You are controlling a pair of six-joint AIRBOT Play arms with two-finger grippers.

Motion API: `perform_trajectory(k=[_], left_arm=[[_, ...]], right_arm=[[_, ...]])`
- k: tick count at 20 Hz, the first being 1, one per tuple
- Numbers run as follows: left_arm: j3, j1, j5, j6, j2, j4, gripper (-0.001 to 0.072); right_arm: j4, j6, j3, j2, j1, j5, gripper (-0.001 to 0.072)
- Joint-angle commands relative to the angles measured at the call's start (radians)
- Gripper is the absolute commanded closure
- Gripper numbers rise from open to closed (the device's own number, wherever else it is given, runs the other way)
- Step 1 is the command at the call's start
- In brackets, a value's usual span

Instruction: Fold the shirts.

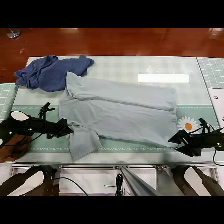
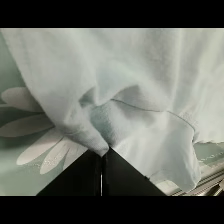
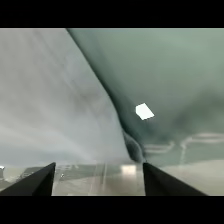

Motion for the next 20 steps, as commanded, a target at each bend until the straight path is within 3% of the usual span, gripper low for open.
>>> perform_trajectory(k=[1, 4, 5, 6, 7, 8, 12, 15, 17, 20], left_arm=[[0.000, 0.000, 0.000, 0.000, 0.001, -0.008, 0.0691], [0.000, 0.000, 0.000, 0.000, 0.001, -0.019, 0.0691], [0.000, 0.000, 0.000, 0.000, 0.001, -0.019, 0.0691], [0.005, 0.000, -0.001, 0.001, 0.001, -0.018, 0.0691], [0.013, 0.000, -0.006, 0.001, 0.001, -0.018, 0.0691], [0.029, 0.000, -0.020, 0.005, 0.001, -0.018, 0.0691], [0.167, 0.013, -0.095, 0.030, 0.001, -0.018, 0.0690], [0.312, 0.026, -0.025, 0.016, -0.006, -0.018, 0.0691], [0.434, 0.004, 0.053, -0.031, -0.077, -0.018, 0.0692], [0.673, -0.070, 0.053, -0.091, -0.285, -0.018, 0.0692]], right_arm=[[0.143, -0.076, -0.001, -0.064, 0.014, -0.105, 0.0086], [0.187, -0.104, -0.001, -0.065, 0.014, -0.152, 0.0113], [0.180, -0.107, -0.001, -0.065, 0.014, -0.155, 0.0183], [0.179, -0.120, -0.001, -0.065, 0.014, -0.155, 0.0353], [0.192, -0.184, -0.001, -0.065, 0.014, -0.145, 0.0617], [0.203, -0.236, -0.001, -0.065, 0.014, -0.130, 0.0684], [0.213, -0.251, 0.077, -0.065, 0.014, -0.111, 0.0684], [0.278, -0.232, 0.202, -0.072, 0.014, -0.135, 0.0684], [0.329, -0.233, 0.284, -0.125, 0.033, -0.167, 0.0684], [0.343, -0.210, 0.428, -0.277, 0.135, -0.223, 0.0684]])
